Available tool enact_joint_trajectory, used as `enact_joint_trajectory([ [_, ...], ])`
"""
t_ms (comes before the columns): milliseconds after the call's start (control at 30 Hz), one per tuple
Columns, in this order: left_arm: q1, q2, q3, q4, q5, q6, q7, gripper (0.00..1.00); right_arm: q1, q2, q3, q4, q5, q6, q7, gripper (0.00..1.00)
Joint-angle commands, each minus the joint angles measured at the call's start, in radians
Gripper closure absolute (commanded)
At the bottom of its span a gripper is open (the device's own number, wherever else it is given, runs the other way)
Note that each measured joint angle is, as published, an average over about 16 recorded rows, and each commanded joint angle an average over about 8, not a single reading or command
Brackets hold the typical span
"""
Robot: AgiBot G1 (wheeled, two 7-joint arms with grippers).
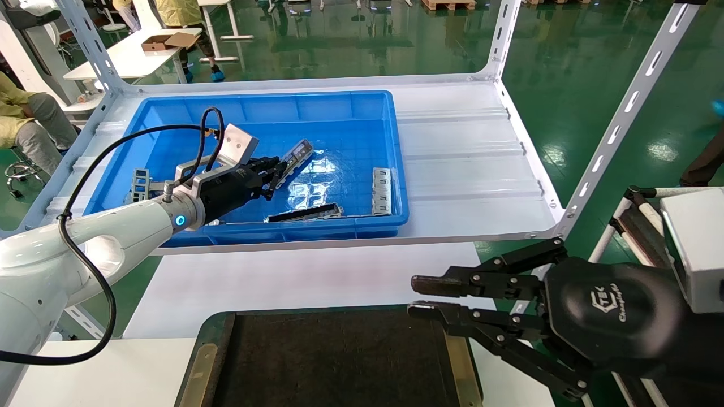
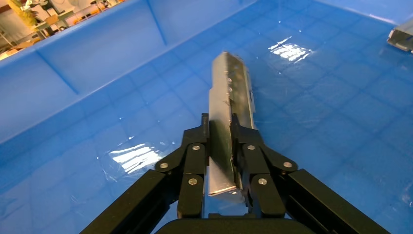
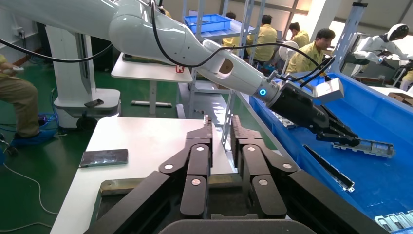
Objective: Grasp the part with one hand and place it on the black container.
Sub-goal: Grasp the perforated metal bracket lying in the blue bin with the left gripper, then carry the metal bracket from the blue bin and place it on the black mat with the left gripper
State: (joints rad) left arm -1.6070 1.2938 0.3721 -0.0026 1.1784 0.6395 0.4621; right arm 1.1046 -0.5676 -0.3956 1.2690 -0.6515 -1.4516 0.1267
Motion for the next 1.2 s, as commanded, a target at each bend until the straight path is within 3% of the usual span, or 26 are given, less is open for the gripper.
enact_joint_trajectory([
  [33, 0.001, 0.001, 0.001, 0.001, 0.002, -0.001, 0.002, 1.0, 0.0, 0.0, 0.0, 0.0, 0.0, 0.0, 0.0, 1.0],
  [800, -0.032, -0.01, -0.026, -0.02, -0.037, 0.052, -0.009, 1.0, 0.0, 0.0, 0.0, 0.0, 0.0, 0.0, 0.0, 1.0],
  [1200, -0.061, -0.065, -0.046, -0.042, -0.07, 0.277, -0.023, 1.0, 0.0, 0.0, 0.0, 0.0, 0.0, 0.0, 0.0, 1.0],
])
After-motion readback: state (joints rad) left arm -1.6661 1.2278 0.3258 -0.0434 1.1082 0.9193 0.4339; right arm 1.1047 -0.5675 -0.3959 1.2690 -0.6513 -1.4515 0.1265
